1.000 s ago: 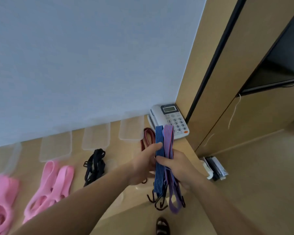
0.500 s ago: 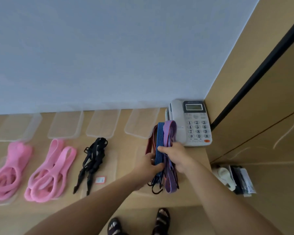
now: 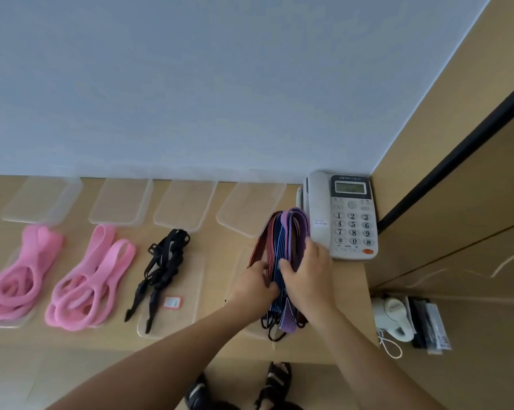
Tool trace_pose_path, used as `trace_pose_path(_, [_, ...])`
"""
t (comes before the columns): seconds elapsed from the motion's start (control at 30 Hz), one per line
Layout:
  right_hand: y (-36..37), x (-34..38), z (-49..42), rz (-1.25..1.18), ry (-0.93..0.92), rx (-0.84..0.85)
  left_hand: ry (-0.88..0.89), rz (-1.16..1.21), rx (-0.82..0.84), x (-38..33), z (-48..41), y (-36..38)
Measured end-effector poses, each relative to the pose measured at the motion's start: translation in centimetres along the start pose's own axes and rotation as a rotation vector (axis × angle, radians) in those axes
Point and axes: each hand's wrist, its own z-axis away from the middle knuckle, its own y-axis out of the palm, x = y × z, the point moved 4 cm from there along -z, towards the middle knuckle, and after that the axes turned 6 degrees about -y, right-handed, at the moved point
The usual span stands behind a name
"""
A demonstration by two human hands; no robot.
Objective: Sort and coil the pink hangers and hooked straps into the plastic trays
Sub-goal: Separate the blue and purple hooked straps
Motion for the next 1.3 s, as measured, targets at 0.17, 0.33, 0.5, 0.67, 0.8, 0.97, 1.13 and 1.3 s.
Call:
trace_pose_path(0.17, [0.7, -1.2, 0.6, -0.016, -0.018, 0.104, 0.114, -0.102, -0.011, -0.3, -0.2, -0.1])
trace_pose_path(0.33, [1.2, -1.4, -0.4, 0.015, -0.072, 0.117, 0.082, -0.134, 0.028, -1.2, -0.1, -0.2])
trace_pose_path(0.5, [0.2, -0.8, 0.2, 0.015, -0.094, 0.022, 0.079, -0.053, 0.061, -1.6, 0.5, -2.0])
trace_pose_path(0.67, [-1.0, 2.8, 1.9, 0.17, -0.232, -0.067, 0.118, 0.027, -0.068, -0.1, 3.2, -7.0])
trace_pose_path(0.8, [2.5, 9.0, 4.5, 0.134, -0.298, 0.158, 0.081, 0.014, -0.193, 4.8, 7.1, -12.9])
trace_pose_path(0.97, [9.0, 19.8, 10.5, 0.148, -0.522, 0.335, -0.032, 0.033, -0.37, 15.3, 15.2, -20.9])
trace_pose_path(1.13, [16.6, 29.4, 19.3, 0.236, -0.797, 0.514, -0.24, 0.069, -0.521, 28.6, 24.5, -26.4])
trace_pose_path(1.3, [23.6, 36.2, 28.4, 0.326, -1.07, 0.667, -0.47, 0.095, -0.659, 40.2, 34.4, -28.9])
